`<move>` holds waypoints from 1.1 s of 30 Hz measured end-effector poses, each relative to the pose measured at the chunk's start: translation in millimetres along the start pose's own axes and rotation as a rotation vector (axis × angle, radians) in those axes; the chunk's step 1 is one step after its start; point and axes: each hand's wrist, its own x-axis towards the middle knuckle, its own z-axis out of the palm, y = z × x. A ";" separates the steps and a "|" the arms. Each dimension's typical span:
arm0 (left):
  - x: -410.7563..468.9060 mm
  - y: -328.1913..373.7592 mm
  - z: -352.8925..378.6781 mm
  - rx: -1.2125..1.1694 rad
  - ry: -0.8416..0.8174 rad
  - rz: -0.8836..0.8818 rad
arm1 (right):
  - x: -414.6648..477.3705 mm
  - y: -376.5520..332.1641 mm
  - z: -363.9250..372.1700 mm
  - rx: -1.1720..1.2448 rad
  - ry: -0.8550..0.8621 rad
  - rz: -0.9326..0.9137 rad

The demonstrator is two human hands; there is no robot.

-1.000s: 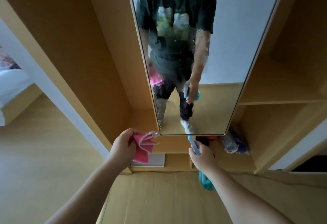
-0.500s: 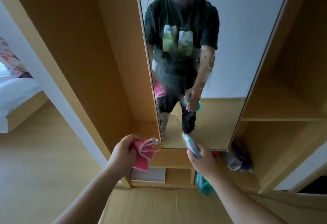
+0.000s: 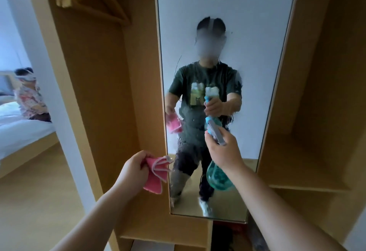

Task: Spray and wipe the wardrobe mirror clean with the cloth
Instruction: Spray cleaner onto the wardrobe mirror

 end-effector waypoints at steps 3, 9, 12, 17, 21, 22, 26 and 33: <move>1.1 9.2 -0.9 -0.016 0.025 0.016 | 14.1 -11.8 -16.3 -0.030 0.047 -0.016; 11.3 23.0 -9.4 -0.012 -0.010 0.078 | 20.3 -23.0 -22.9 -0.167 0.092 -0.042; 17.9 23.7 -11.8 -0.002 -0.057 0.103 | 6.9 -19.1 -23.5 -0.100 0.108 0.034; 25.1 35.0 0.6 -0.032 -0.161 0.207 | -15.0 -34.2 -47.1 -0.130 0.097 0.111; 17.7 50.2 31.0 -0.048 -0.288 0.276 | -35.1 -41.0 -76.7 -0.144 0.109 0.160; 14.0 54.7 39.1 -0.060 -0.318 0.292 | -38.6 -39.7 -84.1 -0.156 0.111 0.144; -2.5 73.9 64.4 -0.084 -0.431 0.364 | -48.7 -36.2 -116.7 -0.120 0.184 0.177; -21.9 112.3 124.7 0.006 -0.539 0.406 | -57.5 -16.6 -183.6 0.110 0.156 0.195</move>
